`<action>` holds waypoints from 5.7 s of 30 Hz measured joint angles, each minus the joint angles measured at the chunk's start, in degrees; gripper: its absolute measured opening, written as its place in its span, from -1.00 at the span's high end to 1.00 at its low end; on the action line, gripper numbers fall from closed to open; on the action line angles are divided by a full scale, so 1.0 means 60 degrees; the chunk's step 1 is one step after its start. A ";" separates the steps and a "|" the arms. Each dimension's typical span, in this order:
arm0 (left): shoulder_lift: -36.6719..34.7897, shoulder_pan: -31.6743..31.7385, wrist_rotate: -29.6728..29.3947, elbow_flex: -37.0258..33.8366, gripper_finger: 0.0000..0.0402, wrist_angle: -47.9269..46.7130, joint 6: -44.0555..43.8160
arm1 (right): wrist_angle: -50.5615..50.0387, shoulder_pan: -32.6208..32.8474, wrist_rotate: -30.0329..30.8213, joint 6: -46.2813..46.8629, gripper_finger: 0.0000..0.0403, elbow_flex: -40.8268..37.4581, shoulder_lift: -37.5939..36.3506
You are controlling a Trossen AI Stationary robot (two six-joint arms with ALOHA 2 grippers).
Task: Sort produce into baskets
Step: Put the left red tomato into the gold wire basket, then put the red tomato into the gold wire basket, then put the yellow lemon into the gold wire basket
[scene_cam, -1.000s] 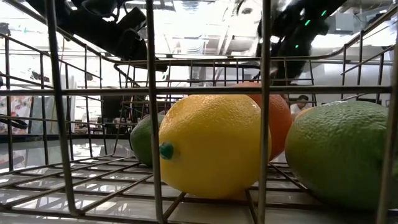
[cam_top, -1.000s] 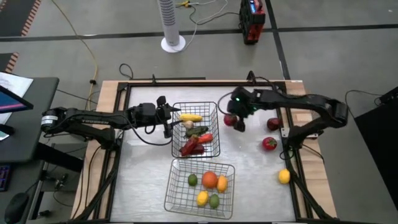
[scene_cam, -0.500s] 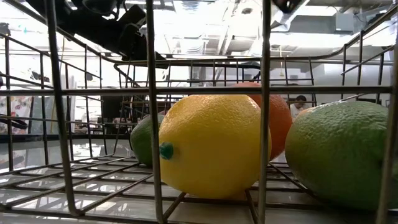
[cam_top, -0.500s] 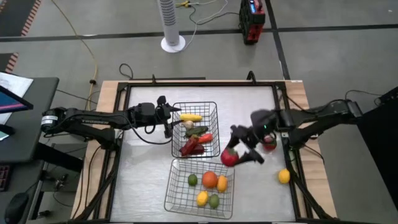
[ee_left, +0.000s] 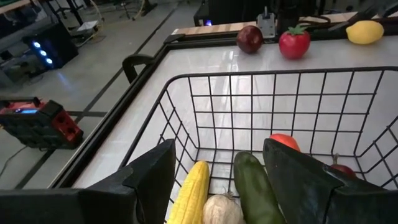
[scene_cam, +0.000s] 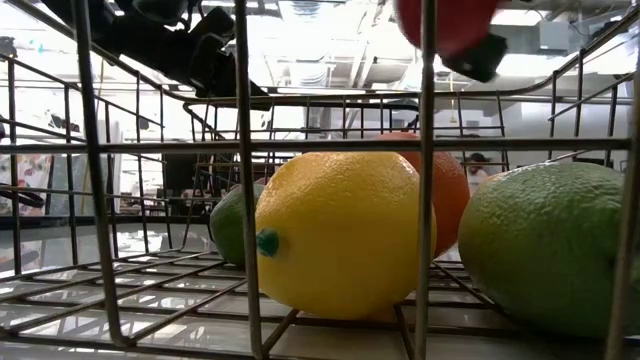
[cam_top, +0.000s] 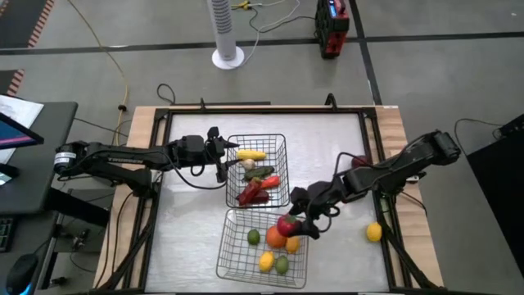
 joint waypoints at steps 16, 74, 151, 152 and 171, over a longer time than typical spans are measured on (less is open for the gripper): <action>0.0000 0.0000 0.0035 0.0000 -0.15 -0.0066 0.0083 | -0.8083 -0.0405 0.1429 0.2113 -0.97 0.0004 -0.0736; 0.0000 -0.0015 0.0229 0.0000 -0.15 -0.0743 -0.0157 | -1.0296 -0.1987 0.0341 0.2029 -0.61 -0.0867 0.1147; -0.1563 -0.0528 0.1734 -0.0007 -0.15 -0.1045 -0.1113 | -1.1635 0.1957 -0.1291 0.4965 -0.62 0.0610 0.0986; -0.1563 -0.0528 0.1732 -0.0007 -0.15 -0.1078 -0.1131 | -1.1648 0.2100 -0.1311 0.4869 -0.62 0.0560 0.1140; -0.1563 -0.0528 0.1723 -0.0004 -0.15 -0.1273 -0.1248 | -1.0767 0.3913 -0.1779 0.4940 -0.97 -0.0050 0.2124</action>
